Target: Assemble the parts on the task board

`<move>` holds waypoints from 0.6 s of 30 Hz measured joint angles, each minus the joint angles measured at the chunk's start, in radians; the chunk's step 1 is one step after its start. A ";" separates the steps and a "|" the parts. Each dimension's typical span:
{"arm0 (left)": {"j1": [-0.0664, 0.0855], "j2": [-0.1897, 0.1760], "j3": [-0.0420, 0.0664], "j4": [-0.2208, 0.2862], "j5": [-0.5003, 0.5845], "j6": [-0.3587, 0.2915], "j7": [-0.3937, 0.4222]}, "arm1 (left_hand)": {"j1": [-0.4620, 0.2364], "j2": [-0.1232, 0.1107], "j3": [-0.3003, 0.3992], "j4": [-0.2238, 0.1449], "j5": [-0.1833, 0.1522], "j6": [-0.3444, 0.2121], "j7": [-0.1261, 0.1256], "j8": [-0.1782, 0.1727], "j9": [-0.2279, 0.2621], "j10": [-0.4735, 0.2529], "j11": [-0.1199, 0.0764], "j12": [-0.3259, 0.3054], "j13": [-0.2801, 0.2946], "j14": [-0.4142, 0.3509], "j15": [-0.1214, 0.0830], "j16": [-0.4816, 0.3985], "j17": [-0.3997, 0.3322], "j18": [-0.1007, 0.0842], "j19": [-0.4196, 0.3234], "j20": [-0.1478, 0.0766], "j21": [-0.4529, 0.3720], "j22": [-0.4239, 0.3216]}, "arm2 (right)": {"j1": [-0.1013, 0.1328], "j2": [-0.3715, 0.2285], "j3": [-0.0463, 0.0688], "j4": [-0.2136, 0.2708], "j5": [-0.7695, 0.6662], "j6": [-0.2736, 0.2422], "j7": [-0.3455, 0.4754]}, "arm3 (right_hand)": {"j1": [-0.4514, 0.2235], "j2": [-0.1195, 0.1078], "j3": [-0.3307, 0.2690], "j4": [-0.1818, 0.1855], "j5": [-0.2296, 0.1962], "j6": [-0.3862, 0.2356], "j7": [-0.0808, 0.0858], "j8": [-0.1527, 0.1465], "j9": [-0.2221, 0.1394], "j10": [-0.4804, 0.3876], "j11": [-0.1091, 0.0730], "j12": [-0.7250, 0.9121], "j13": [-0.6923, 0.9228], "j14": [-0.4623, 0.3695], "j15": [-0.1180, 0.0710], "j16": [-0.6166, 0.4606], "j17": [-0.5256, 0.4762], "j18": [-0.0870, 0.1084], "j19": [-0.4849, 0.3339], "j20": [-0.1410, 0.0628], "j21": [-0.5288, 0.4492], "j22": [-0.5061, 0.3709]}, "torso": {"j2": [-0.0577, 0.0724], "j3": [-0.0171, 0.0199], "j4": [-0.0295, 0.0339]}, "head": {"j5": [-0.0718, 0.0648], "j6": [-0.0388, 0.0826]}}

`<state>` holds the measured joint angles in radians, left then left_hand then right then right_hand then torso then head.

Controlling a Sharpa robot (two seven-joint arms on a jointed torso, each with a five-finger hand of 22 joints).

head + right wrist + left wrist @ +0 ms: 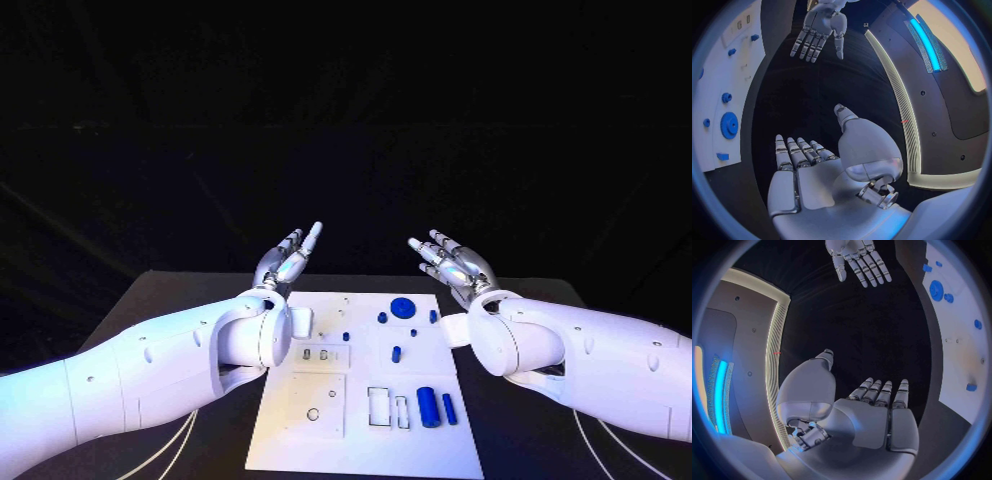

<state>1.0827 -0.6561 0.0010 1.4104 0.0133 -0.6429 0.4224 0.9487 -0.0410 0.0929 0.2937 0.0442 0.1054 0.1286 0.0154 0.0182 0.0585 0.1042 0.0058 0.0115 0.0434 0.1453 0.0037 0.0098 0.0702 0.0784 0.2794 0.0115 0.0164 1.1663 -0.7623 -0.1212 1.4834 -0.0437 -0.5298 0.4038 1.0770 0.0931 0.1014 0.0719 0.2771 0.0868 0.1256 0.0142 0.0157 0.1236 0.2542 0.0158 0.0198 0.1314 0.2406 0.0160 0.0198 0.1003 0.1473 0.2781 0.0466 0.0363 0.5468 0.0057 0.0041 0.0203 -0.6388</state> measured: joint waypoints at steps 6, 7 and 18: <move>0.000 0.000 0.000 0.000 0.000 0.018 -0.013 | 0.009 0.009 0.000 0.000 0.000 0.020 0.001 0.004 0.003 0.014 0.025 0.006 0.003 0.015 0.014 0.005 0.003 0.000 -0.005 0.005 0.000 0.000 | 0.021 0.004 -0.021 -0.018 -0.031 0.112 -0.045 | 0.081 0.000 0.015 -0.038 0.004 0.089 0.007 0.024 0.014 0.106 0.016 0.026 0.012 0.109 0.017 0.027 0.012 0.000 0.051 0.014 0.030 0.016 | 0.000 0.0001 0.0000 | 0.000 0.000; 0.000 0.000 0.000 0.000 0.000 0.020 -0.014 | 0.021 0.008 0.000 0.000 0.000 0.031 0.001 0.006 0.005 0.023 0.034 0.006 0.005 0.023 0.021 0.010 0.005 0.000 -0.002 0.008 0.001 0.001 | 0.022 0.004 -0.022 -0.019 -0.035 0.124 -0.050 | 0.094 0.000 0.017 -0.047 0.004 0.112 0.009 0.029 0.017 0.134 0.016 0.032 0.015 0.138 0.017 0.033 0.015 0.000 0.067 0.014 0.039 0.020 | 0.000 0.0001 0.0000 | 0.000 0.000; 0.001 -0.107 -0.001 0.078 -0.002 0.057 -0.023 | 0.185 -0.008 0.021 -0.007 0.002 0.373 0.026 0.101 0.054 0.399 0.124 0.105 0.050 0.412 0.083 0.118 0.056 0.015 0.307 0.013 0.119 0.061 | 0.044 -0.023 -0.020 -0.036 -0.271 0.123 -0.030 | 0.205 -0.011 0.050 -0.145 0.003 0.402 0.032 0.082 0.041 0.513 -0.001 0.088 0.037 0.516 -0.013 0.092 0.037 0.016 0.309 0.013 0.161 0.076 | 0.009 0.0009 -0.0080 | -0.008 -0.011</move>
<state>1.0832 -0.7631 0.0000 1.4880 0.0113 -0.5855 0.3994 1.1332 -0.0494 0.1135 0.2868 0.0466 0.4782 0.1548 0.1162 0.0719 0.4577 0.2284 0.1113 0.0615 0.4557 0.2285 0.1216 0.0662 0.0849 0.3859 0.2925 0.1309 0.0771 1.2105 -0.7852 -0.1410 1.4476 -0.3151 -0.4068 0.3742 1.2818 0.0824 0.1511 -0.0730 0.2800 0.4890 0.1571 0.0964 0.0567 0.6370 0.2534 0.1043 0.0565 0.6477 0.2280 0.1081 0.0569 0.1158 0.4562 0.2911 0.2074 0.1123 0.5561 0.0065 -0.0038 0.0125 -0.6499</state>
